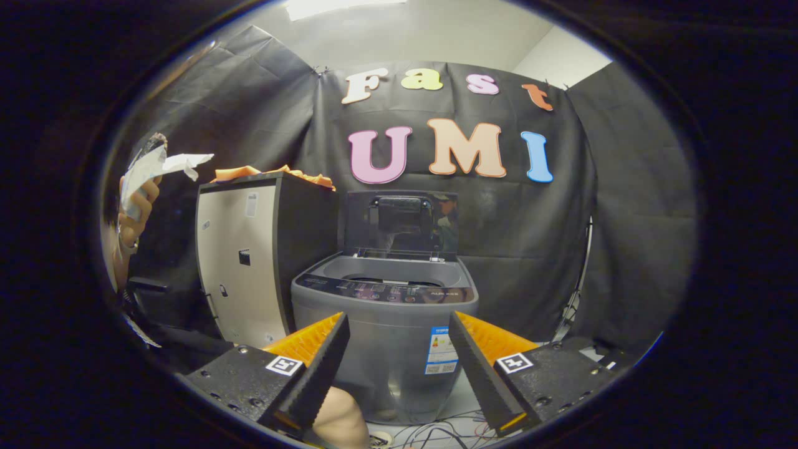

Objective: Put the clothes into the washing machine and then close the washing machine lid.

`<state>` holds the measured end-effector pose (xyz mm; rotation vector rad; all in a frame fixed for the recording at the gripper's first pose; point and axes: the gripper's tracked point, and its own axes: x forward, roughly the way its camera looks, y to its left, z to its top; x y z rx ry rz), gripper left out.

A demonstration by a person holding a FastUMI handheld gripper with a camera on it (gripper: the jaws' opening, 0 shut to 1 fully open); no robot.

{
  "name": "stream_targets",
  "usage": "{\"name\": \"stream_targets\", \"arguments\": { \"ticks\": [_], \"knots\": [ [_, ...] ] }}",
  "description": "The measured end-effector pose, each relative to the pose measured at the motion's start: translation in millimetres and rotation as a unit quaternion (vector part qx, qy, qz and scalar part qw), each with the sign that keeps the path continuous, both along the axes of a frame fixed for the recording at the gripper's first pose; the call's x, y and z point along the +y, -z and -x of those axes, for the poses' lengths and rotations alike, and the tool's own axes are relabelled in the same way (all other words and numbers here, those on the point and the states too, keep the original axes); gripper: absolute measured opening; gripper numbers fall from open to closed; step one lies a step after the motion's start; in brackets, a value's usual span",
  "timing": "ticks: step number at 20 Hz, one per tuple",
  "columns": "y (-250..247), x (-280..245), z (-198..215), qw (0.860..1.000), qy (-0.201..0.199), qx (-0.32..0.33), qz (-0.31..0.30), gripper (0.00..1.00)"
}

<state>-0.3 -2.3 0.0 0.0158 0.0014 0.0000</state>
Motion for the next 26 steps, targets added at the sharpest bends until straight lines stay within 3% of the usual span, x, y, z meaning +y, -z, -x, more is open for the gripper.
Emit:
{"name": "stream_targets", "arguments": {
  "ticks": [12,16,21,26],
  "knots": [
    [0.7,-3.5,-0.6,1.000,0.003,0.000,-0.013,0.97],
    [-11.5,-3.6,-9.7,1.000,0.022,-0.015,-0.005,0.97],
    [-81.4,27.9,-49.9,0.999,0.018,-0.032,-0.024,0.97],
    [-161.9,98.4,-104.5,0.999,-0.025,-0.028,-0.040,0.96]
  ]
}}
